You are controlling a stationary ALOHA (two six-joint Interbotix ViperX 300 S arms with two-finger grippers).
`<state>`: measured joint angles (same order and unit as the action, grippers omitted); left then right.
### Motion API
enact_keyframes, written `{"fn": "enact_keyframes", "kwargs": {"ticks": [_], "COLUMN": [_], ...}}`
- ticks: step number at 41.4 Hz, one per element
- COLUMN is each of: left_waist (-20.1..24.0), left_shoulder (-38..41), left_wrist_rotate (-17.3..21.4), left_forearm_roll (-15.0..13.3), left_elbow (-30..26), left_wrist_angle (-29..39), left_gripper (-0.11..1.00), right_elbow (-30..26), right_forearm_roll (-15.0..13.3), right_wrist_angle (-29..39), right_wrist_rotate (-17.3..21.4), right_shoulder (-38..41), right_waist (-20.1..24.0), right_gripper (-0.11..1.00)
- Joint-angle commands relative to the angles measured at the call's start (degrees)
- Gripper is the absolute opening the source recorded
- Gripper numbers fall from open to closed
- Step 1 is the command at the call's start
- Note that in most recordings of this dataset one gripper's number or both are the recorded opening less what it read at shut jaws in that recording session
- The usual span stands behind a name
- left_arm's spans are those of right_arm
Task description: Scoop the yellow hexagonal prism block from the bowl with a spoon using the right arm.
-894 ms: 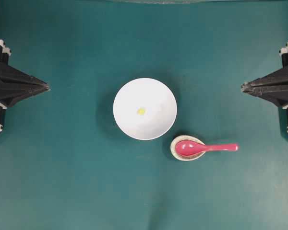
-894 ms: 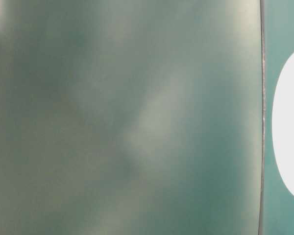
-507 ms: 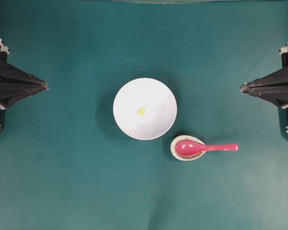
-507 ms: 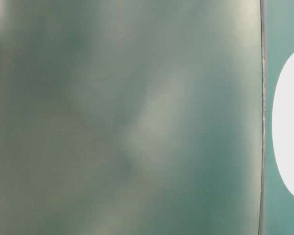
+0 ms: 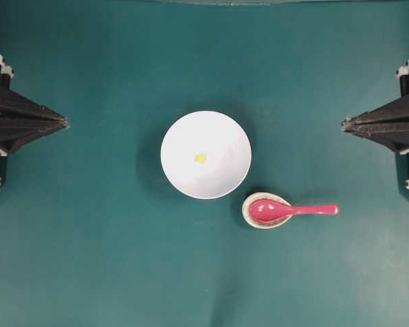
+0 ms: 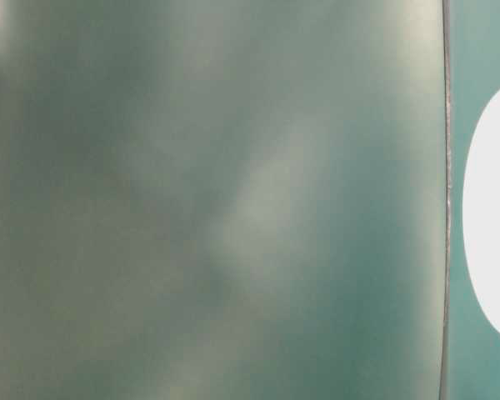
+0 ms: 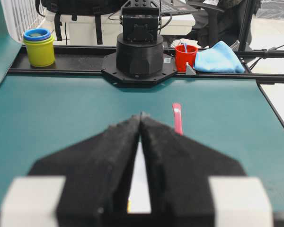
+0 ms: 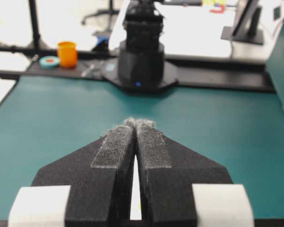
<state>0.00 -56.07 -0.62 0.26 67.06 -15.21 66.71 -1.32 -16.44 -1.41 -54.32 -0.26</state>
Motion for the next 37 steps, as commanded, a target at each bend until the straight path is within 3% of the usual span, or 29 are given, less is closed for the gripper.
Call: {"fn": "enact_keyframes", "kwargs": {"ticks": [1, 5, 12, 17, 37], "left_waist": [-0.09, -0.09, -0.09, -0.09, -0.09], "left_shoulder": [0.35, 0.35, 0.26, 0.35, 0.35], "left_wrist_rotate": [0.00, 0.09, 0.18, 0.26, 0.35], "left_forearm_roll": [0.09, 0.18, 0.09, 0.09, 0.09], "left_elbow": [-1.58, -1.49, -1.49, -1.49, -1.49], "left_wrist_angle": [-0.18, -0.18, -0.18, -0.09, 0.70], "left_gripper": [0.11, 0.11, 0.11, 0.11, 0.11], "right_elbow": [-1.67, -1.76, -1.85, -1.76, -2.99], "right_forearm_roll": [-0.18, -0.18, -0.18, -0.09, -0.09], "right_wrist_angle": [-0.18, -0.18, -0.18, -0.18, 0.00], "right_wrist_rotate": [-0.09, -0.09, 0.18, 0.79, 0.62], "right_shoulder": [0.53, 1.05, 1.76, 2.81, 5.89], "right_waist": [-0.18, -0.18, -0.18, -0.09, -0.09], "right_gripper": [0.01, 0.07, 0.31, 0.42, 0.43]}}
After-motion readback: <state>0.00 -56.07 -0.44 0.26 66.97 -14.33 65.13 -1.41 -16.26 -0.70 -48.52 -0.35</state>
